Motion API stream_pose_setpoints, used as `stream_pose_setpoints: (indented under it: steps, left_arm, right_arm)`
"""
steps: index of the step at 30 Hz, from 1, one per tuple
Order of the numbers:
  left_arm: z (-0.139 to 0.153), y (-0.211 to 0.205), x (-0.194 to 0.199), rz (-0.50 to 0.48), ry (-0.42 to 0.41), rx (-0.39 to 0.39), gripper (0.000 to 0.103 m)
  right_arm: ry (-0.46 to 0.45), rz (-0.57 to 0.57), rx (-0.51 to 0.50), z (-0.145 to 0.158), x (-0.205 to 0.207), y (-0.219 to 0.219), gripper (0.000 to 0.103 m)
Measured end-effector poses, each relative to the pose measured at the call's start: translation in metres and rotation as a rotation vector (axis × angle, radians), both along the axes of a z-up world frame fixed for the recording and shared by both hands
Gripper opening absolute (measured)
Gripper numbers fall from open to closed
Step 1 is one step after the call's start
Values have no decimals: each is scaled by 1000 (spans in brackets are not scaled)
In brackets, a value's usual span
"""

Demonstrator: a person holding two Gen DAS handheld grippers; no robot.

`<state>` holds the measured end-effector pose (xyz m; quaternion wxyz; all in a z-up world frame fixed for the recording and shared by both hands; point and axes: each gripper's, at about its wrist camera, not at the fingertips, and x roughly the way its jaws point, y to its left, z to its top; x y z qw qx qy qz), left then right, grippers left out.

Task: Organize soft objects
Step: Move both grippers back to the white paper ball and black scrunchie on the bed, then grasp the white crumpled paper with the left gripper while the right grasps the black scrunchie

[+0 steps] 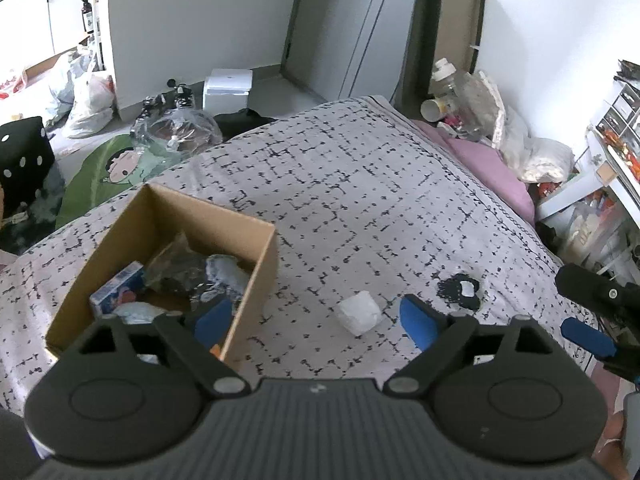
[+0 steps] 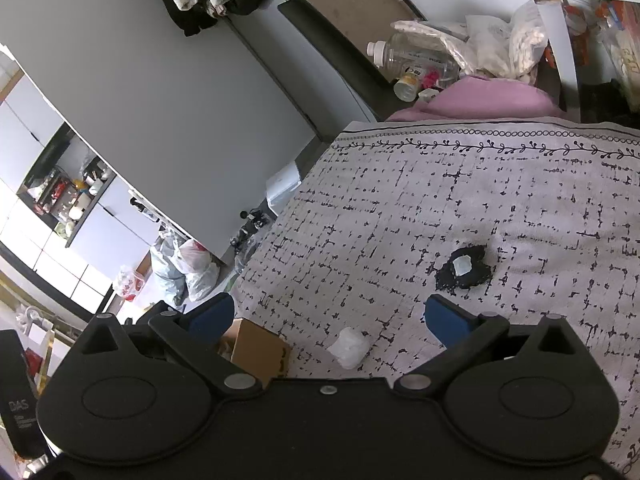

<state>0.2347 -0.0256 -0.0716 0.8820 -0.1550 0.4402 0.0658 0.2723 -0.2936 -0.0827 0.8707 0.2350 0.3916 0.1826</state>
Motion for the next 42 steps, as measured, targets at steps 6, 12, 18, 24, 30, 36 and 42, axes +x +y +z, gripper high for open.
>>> stream_pose_setpoints:
  steps: [6, 12, 18, 24, 30, 36, 42]
  left_arm:
    - [-2, -16, 9, -9, 3, 24, 94]
    - [-7, -24, 18, -10, 7, 5, 94]
    - [-18, -30, 30, -19, 19, -20, 94]
    - [-33, -29, 40, -10, 39, -60, 94]
    - [-52, -33, 52, -9, 62, -94, 94]
    - [-76, -39, 67, -20, 100, -116, 91]
    - [-98, -42, 80, -13, 121, -132, 90]
  right_arm:
    - [13, -17, 25, -3, 3, -12, 103]
    - [55, -55, 75, -15, 13, -26, 103]
    - [110, -120, 157, -30, 21, -45, 103]
    - [131, -182, 181, -37, 27, -60, 103]
    - [163, -222, 154, -51, 36, -60, 103]
    - [166, -217, 74, -61, 46, -51, 102]
    - [166, -228, -12, -73, 57, -41, 101]
